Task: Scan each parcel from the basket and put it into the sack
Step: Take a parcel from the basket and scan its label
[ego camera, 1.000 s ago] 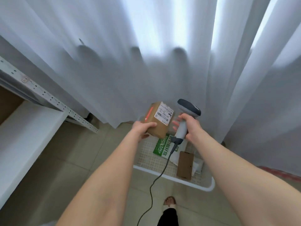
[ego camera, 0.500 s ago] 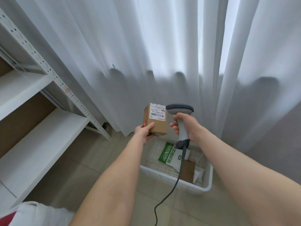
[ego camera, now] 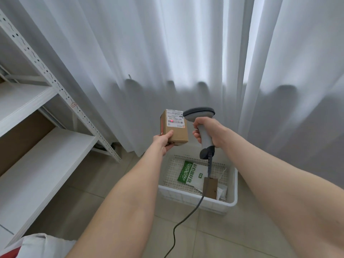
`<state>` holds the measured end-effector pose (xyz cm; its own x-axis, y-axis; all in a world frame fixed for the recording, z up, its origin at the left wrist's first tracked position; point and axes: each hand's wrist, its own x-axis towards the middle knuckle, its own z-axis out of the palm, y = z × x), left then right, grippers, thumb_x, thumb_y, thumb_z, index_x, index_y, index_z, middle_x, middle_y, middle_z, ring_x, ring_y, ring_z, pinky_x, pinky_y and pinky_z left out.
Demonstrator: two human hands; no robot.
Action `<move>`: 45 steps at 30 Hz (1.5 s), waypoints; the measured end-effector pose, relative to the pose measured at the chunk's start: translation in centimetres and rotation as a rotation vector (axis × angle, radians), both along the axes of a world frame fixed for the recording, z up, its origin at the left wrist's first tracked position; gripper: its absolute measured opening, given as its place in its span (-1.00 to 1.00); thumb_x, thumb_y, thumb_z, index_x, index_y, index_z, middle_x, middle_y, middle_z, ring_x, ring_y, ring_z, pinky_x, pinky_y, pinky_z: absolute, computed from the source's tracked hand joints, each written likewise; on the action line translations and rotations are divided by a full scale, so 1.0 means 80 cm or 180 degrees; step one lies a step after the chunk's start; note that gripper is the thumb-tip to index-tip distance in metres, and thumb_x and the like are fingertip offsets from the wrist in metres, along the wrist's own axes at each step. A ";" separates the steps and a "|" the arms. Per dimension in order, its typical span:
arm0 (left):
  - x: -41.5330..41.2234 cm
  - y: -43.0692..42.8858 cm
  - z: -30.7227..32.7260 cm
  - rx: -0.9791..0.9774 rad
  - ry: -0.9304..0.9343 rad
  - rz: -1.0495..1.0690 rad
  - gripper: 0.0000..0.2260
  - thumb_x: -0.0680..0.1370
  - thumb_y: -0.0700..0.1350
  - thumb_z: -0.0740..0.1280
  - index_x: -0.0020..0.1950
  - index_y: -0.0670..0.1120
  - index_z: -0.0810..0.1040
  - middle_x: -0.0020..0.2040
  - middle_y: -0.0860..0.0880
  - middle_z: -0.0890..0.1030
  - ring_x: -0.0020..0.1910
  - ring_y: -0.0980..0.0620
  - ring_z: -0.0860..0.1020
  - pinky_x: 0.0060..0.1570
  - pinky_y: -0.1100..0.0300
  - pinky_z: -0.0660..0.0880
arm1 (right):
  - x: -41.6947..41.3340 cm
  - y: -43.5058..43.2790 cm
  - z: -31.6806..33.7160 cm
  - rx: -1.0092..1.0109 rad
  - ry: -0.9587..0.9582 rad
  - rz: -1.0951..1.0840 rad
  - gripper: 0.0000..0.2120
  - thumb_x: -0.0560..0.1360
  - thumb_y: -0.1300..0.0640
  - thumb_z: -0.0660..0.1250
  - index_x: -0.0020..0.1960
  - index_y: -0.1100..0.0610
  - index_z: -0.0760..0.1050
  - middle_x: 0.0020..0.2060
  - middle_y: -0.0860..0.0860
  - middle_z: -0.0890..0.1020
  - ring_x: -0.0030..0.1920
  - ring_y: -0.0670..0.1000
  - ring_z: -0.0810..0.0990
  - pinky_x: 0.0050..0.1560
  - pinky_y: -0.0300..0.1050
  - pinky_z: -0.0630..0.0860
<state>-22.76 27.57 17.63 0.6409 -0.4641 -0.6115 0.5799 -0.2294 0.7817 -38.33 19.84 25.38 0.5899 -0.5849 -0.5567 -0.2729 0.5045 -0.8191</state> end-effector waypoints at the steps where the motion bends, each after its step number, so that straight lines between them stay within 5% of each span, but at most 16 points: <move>1: 0.001 0.002 0.001 -0.0023 0.0008 -0.0023 -0.54 0.50 -0.23 0.42 0.33 -0.31 0.35 0.28 -0.26 0.47 0.27 -0.22 0.47 0.02 -0.06 0.56 | 0.001 0.005 0.004 -0.0018 0.0004 0.0013 -0.92 0.50 0.22 0.25 -0.18 0.17 0.40 -0.38 0.10 0.51 -0.53 -0.04 0.47 -0.50 -0.27 0.46; 45: 0.028 0.039 0.033 -0.0313 0.0165 -0.0439 -0.56 0.57 -0.17 0.34 0.39 -0.29 0.32 0.32 -0.26 0.43 0.30 -0.23 0.44 0.07 -0.08 0.52 | 0.020 0.067 0.067 -0.0520 0.0220 -0.0230 -0.92 0.48 0.23 0.29 -0.07 0.22 0.42 -0.34 0.16 0.55 -0.55 -0.04 0.49 -0.49 -0.24 0.48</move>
<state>-20.55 30.66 20.28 0.5357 -0.6047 -0.5894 0.5882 -0.2335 0.7743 -36.74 25.18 30.74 0.5068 -0.7103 -0.4885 -0.2992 0.3866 -0.8724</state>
